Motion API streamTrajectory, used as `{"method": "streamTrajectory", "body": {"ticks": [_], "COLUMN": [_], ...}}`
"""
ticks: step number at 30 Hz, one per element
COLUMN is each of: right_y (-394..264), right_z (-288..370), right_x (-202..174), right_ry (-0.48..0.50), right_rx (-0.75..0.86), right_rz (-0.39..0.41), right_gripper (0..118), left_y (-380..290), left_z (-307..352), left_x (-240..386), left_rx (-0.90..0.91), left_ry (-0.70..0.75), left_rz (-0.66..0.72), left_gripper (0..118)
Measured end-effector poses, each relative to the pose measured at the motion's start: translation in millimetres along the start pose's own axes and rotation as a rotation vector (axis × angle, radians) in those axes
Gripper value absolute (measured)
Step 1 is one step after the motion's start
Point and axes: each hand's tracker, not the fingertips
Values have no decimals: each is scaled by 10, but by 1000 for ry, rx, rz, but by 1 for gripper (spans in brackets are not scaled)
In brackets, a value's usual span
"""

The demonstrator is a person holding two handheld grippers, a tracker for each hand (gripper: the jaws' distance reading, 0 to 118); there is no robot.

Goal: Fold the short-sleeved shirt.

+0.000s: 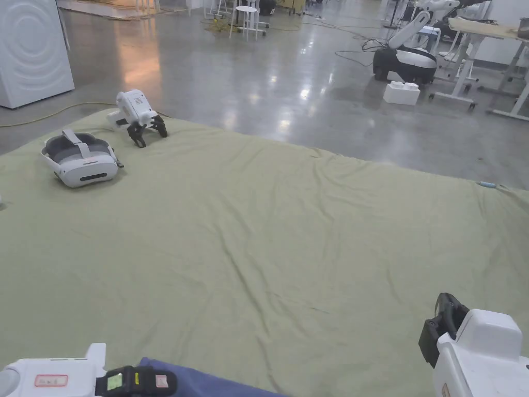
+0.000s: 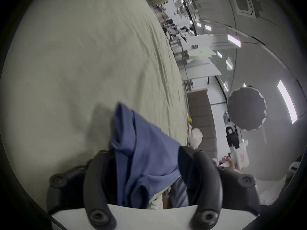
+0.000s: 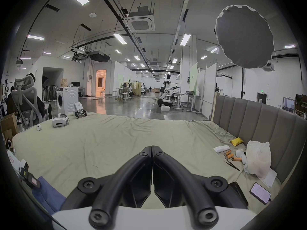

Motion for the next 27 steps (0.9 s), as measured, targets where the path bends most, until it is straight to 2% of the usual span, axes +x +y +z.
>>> {"method": "streamTrajectory", "body": {"ticks": [1,3,5,7,9,11,16,19,24,27], "right_y": [-5,-23,-33,-40,-45,-54,-51,-49,-60,-73], "right_z": [0,-6,-1,6,14,13,35,41,46,51], "right_x": [0,3,1,0,3,13,46,89,165,191], "right_ry": [0,1,2,5,7,9,13,13,15,19], "right_rx": [-2,-10,-15,-18,-20,-20,-15,-12,-12,-10], "right_rz": [-1,-3,-1,-1,-5,-9,-9,-8,-14,-16], "right_gripper": [0,0,0,0,0,0,0,0,0,0], "left_y": [-55,-116,93,80,77,127,162,251,237,122], "left_z": [-60,-151,-29,3,-21,26,208,486,787,725], "left_x": [41,110,-94,-39,25,144,597,805,1107,1283], "left_rx": [-14,-16,0,11,12,9,63,110,129,119], "left_ry": [19,68,157,140,196,251,281,354,634,646], "left_rz": [-37,-67,-67,-83,-151,-205,-276,-290,-350,-343], "left_gripper": [58,32,12,7,4,3,2,2,2,2]}}
